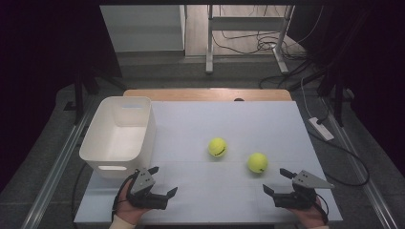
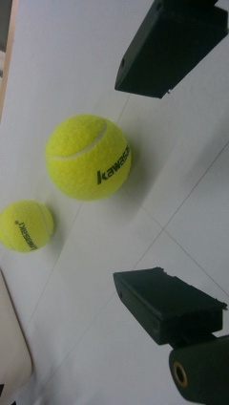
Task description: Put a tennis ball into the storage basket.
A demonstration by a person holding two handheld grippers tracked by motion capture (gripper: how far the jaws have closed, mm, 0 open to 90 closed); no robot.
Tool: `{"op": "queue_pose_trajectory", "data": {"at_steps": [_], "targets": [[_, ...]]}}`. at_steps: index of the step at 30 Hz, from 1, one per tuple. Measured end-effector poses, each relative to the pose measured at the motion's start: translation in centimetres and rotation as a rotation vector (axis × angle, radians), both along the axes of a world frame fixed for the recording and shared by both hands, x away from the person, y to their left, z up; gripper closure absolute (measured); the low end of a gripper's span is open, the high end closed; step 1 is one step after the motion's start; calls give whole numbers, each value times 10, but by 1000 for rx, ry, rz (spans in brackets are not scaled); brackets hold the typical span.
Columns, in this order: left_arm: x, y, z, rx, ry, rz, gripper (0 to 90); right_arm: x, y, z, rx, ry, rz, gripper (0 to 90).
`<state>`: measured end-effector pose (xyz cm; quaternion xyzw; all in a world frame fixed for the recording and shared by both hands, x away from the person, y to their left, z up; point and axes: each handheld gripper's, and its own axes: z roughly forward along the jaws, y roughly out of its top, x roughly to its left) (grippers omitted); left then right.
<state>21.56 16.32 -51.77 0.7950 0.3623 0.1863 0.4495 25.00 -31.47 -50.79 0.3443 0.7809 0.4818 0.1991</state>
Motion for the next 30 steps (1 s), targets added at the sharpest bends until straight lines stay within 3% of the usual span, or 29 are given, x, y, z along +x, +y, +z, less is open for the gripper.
{"op": "queue_pose_trajectory", "data": {"at_steps": [30], "targets": [[4, -1, 2, -14, 24, 21, 56, -2, -1, 1, 3, -11, -3, 98]]}}
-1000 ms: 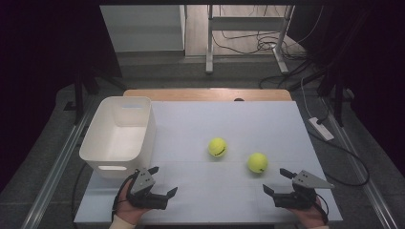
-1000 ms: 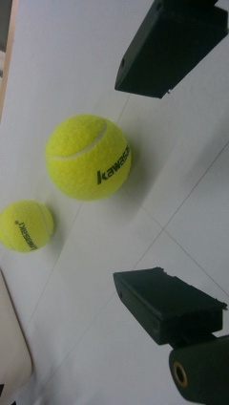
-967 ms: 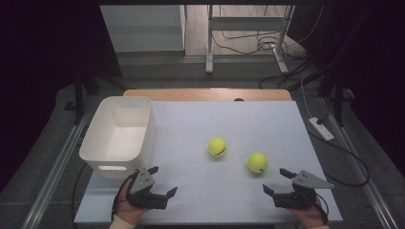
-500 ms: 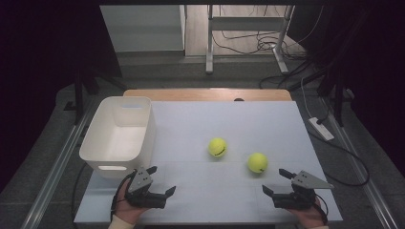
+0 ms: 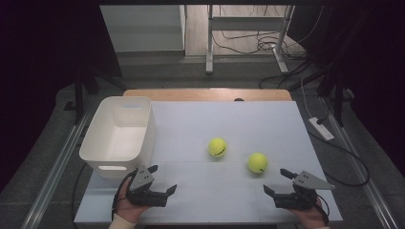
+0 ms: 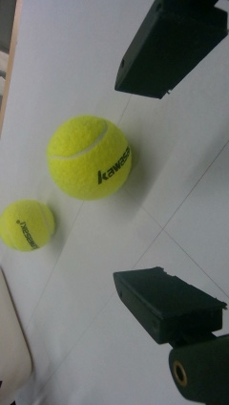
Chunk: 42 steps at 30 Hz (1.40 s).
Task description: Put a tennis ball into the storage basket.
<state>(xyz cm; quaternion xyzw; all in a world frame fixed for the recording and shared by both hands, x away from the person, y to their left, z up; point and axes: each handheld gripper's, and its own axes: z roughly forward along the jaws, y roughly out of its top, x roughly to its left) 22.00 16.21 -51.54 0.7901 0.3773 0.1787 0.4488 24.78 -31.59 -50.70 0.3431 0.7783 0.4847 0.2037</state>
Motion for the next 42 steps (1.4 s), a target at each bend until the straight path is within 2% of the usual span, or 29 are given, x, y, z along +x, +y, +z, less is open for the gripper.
{"op": "queue_pose_trajectory", "data": {"at_steps": [6, 10, 16, 30, 37, 42], "targets": [[3, -5, 0, 20, 17, 24, 56, -1, 0, 0, 1, 3, 8, 101], [2, -8, 4, 16, 13, 32, 57, -1, -2, -1, 15, 5, 11, 103], [0, -13, 12, 14, 8, 19, 62, -2, -2, 1, 18, -3, 3, 105], [10, -26, 28, 33, 5, -10, 63, -4, -2, 1, 11, -6, 2, 115], [18, -37, 39, 58, -10, -41, 63, -4, -2, 1, 17, -5, -4, 115], [21, -43, 43, 54, -8, -47, 63, -4, -1, 0, 14, -4, 4, 119]]}}
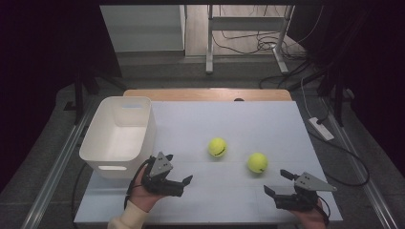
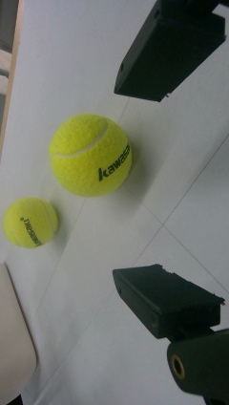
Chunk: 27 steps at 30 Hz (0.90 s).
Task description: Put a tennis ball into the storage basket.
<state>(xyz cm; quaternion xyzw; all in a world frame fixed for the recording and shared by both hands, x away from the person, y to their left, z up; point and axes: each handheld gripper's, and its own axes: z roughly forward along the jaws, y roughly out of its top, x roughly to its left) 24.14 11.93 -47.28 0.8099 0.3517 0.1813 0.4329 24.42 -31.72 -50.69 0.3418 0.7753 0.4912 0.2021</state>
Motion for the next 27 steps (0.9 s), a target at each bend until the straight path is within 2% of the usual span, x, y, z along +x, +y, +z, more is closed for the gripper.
{"op": "queue_pose_trajectory", "data": {"at_steps": [6, 17, 27], "targets": [[4, -5, 0, 12, 9, -3, 63, 0, -1, 0, 11, 2, 1, 120], [17, -15, 10, 17, 12, -27, 64, 1, 1, 0, -6, -3, 5, 125], [29, -25, 11, 33, 29, -39, 63, 1, 1, 0, -9, -3, 1, 127]]}}
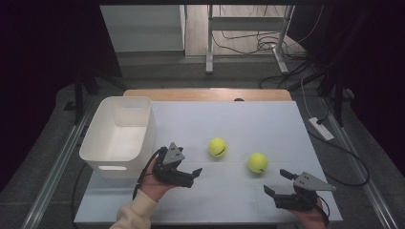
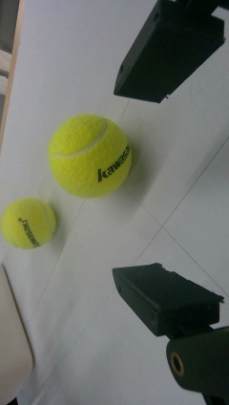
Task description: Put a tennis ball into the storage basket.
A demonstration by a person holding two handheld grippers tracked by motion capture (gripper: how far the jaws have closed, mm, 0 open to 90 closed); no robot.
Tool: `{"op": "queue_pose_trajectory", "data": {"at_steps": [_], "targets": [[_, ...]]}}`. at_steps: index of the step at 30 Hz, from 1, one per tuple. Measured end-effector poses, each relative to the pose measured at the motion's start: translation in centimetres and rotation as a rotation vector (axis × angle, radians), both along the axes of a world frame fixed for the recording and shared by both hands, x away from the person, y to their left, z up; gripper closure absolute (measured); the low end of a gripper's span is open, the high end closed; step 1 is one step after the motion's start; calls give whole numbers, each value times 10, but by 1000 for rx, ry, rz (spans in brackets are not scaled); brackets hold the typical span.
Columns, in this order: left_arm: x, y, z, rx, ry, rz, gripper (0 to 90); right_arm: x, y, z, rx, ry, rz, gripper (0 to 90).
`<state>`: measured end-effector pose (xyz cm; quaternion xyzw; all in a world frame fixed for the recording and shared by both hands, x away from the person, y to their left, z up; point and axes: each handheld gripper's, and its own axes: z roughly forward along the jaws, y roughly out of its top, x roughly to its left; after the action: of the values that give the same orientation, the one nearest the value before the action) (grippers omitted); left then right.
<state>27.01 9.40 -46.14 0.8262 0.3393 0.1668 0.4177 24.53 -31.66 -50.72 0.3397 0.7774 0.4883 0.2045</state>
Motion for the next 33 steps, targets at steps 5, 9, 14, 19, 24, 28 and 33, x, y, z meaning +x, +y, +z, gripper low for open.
{"op": "queue_pose_trajectory", "data": {"at_steps": [5, 9, 14, 19, 24, 28, 33], "targets": [[5, -5, 0, 6, 8, -8, 63, 0, 0, 0, -5, -2, 0, 128], [9, -7, 0, 11, 10, -12, 64, 0, 1, 0, -11, -3, 1, 128], [16, -13, 2, 12, 19, -18, 65, 0, 0, 0, -10, -4, -2, 128], [22, -21, 2, 25, 24, -24, 65, 0, -1, 0, -8, -4, -3, 128], [26, -27, 2, 40, 27, -36, 65, -1, -1, 0, -9, -4, -6, 129], [30, -31, 3, 47, 28, -43, 66, -1, 0, 0, -9, -4, -3, 128], [36, -37, 3, 56, 37, -47, 66, -1, 0, 0, -5, -3, -3, 128]]}}
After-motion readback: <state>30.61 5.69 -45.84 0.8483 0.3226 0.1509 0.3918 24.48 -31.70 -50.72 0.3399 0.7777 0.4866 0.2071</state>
